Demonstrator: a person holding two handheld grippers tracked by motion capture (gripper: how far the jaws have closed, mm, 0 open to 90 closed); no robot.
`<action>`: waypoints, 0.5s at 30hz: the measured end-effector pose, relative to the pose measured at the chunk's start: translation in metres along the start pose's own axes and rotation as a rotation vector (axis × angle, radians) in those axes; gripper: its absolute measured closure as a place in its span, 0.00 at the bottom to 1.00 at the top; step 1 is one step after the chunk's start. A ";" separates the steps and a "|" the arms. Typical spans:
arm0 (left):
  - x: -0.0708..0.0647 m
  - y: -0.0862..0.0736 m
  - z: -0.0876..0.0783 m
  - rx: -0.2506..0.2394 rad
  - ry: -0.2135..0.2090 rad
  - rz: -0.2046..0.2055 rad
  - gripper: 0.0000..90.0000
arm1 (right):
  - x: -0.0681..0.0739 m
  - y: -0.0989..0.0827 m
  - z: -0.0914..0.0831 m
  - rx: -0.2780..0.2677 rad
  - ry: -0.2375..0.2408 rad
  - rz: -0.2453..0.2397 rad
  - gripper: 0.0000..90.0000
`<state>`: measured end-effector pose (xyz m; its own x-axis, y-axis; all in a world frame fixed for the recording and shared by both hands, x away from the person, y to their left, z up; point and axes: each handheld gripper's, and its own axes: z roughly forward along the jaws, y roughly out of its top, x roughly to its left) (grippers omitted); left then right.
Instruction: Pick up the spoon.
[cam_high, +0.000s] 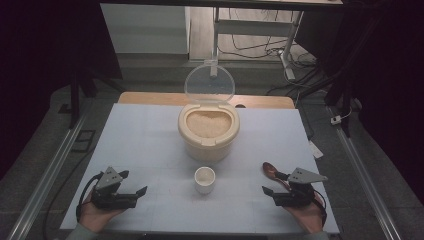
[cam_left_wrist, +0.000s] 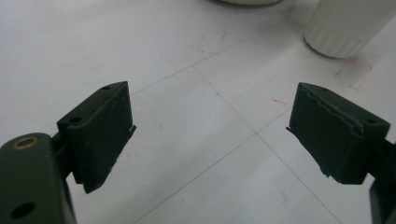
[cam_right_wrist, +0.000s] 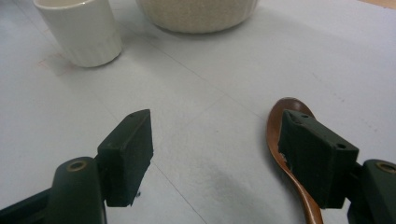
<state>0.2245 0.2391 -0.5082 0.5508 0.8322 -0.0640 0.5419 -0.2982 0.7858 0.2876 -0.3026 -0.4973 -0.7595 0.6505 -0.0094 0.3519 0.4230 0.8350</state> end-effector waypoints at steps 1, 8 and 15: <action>0.000 0.000 0.000 0.001 -0.001 -0.002 0.15 | 0.000 0.000 0.000 -0.001 0.001 0.005 0.30; -0.002 0.000 -0.001 -0.002 -0.013 0.004 0.15 | 0.004 0.002 -0.001 -0.006 0.007 -0.007 0.30; -0.002 0.000 0.000 -0.001 -0.017 0.003 0.15 | 0.003 0.002 -0.001 0.007 0.004 0.001 0.31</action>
<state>0.2237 0.2377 -0.5081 0.5633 0.8231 -0.0722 0.5398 -0.3005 0.7864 0.2859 -0.3006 -0.4957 -0.7614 0.6482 -0.0062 0.3567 0.4269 0.8310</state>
